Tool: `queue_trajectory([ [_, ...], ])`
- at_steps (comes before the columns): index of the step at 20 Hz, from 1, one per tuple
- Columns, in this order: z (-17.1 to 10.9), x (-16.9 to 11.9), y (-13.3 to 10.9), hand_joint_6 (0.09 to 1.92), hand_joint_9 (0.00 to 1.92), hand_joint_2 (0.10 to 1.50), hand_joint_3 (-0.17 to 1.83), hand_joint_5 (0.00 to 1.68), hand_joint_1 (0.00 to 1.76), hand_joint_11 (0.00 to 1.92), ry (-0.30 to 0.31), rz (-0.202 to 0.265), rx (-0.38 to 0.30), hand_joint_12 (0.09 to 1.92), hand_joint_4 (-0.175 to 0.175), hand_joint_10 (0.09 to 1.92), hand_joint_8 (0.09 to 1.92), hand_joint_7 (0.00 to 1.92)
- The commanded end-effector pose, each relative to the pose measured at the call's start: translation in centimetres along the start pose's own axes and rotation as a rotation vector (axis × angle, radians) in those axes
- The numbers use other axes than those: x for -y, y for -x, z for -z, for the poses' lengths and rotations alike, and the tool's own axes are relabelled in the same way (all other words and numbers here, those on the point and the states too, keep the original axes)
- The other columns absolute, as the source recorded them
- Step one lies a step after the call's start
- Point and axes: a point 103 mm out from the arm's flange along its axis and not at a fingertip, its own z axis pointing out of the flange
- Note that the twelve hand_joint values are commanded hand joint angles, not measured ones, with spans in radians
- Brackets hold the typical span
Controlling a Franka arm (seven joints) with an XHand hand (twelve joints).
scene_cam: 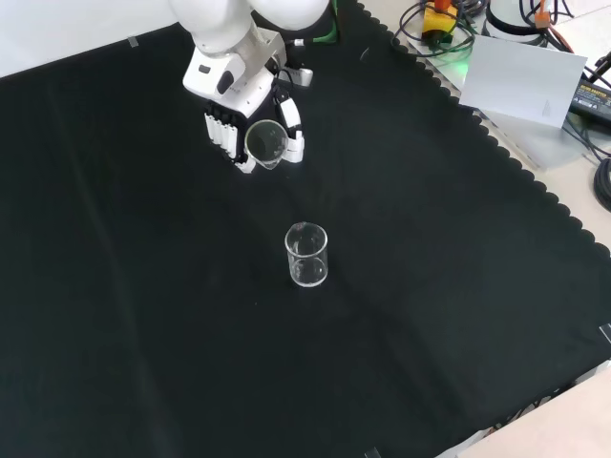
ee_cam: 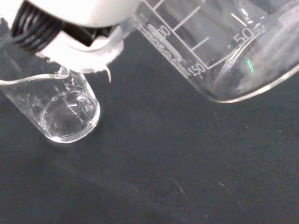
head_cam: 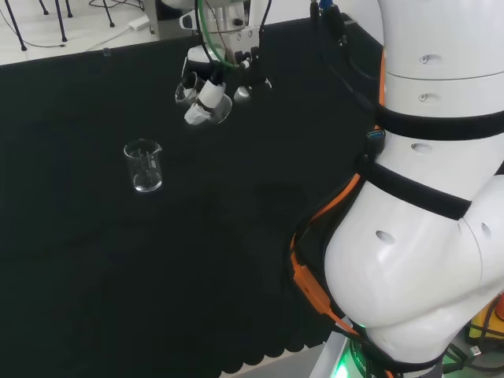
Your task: Place the beaker back on the table.
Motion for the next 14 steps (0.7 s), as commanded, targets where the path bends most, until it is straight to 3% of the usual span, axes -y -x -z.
queue_trajectory([
  [1, -1.6, -0.1, 1.4, 1.13, 1.33, 0.62, 0.91, 1.06, 1.28, 1.09, 0.029, 0.025, -0.067, 0.90, -0.175, 1.04, 1.11, 1.12],
  [4, -2.3, -0.2, 1.9, 1.13, 1.33, 0.62, 0.91, 1.06, 1.28, 1.08, 0.036, 0.025, -0.084, 0.90, -0.175, 1.04, 1.11, 1.12],
  [14, -5.2, -1.2, 3.3, 1.14, 1.31, 0.62, 0.91, 1.05, 1.28, 1.06, 0.079, 0.122, -0.249, 0.91, -0.175, 1.04, 1.12, 1.11],
])
